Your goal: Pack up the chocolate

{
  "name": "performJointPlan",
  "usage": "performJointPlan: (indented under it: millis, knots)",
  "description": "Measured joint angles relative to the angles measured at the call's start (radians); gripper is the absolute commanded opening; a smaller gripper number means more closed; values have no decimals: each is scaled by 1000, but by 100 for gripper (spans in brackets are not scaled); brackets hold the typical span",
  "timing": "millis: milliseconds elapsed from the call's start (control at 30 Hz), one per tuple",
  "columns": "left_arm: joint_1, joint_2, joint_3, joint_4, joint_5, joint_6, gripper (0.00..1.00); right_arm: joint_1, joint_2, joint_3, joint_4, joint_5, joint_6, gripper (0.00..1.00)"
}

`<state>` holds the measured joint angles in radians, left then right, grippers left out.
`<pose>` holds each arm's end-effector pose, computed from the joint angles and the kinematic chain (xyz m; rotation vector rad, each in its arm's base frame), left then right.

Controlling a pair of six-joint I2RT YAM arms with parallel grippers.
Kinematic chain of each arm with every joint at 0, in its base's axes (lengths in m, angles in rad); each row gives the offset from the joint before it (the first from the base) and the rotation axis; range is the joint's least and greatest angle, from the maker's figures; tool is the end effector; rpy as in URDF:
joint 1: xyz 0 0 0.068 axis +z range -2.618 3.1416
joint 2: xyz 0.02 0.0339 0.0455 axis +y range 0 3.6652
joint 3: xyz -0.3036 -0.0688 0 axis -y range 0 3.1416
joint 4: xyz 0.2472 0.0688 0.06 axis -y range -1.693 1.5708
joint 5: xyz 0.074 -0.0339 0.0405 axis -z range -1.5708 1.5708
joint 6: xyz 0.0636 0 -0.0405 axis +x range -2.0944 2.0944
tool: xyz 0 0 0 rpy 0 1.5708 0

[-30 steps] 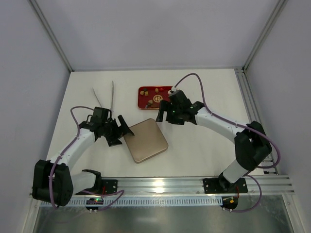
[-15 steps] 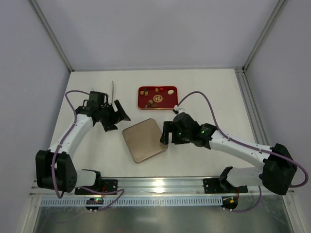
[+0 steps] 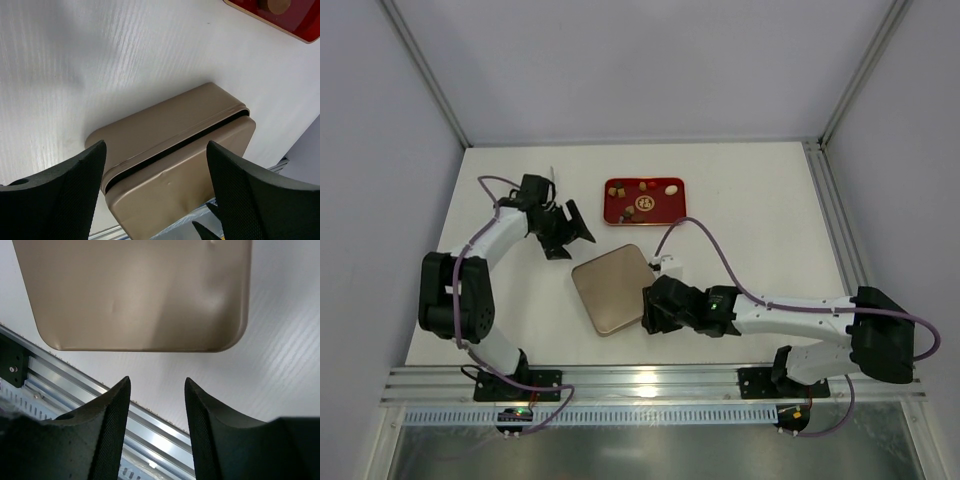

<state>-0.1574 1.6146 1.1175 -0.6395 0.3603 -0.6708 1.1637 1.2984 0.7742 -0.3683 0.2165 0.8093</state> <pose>0.3277 -0.0747 0.2305 -0.6024 2.7384 -0.7158 0.1186 0.2405 0.2281 -0.3505 2.5073 0.5928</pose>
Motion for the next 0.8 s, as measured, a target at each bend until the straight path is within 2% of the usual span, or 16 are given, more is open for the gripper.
performJointPlan:
  millis: [67,333,800]
  knots:
    - [-5,18,12,2,3,0,78,20,26,0,20,10,6,43]
    - [-46,87,33,31,10,-1,73,72,164,35,70,34,10,38]
    - [-67,135,31,55,18,-1,61,80,274,96,114,57,5,38]
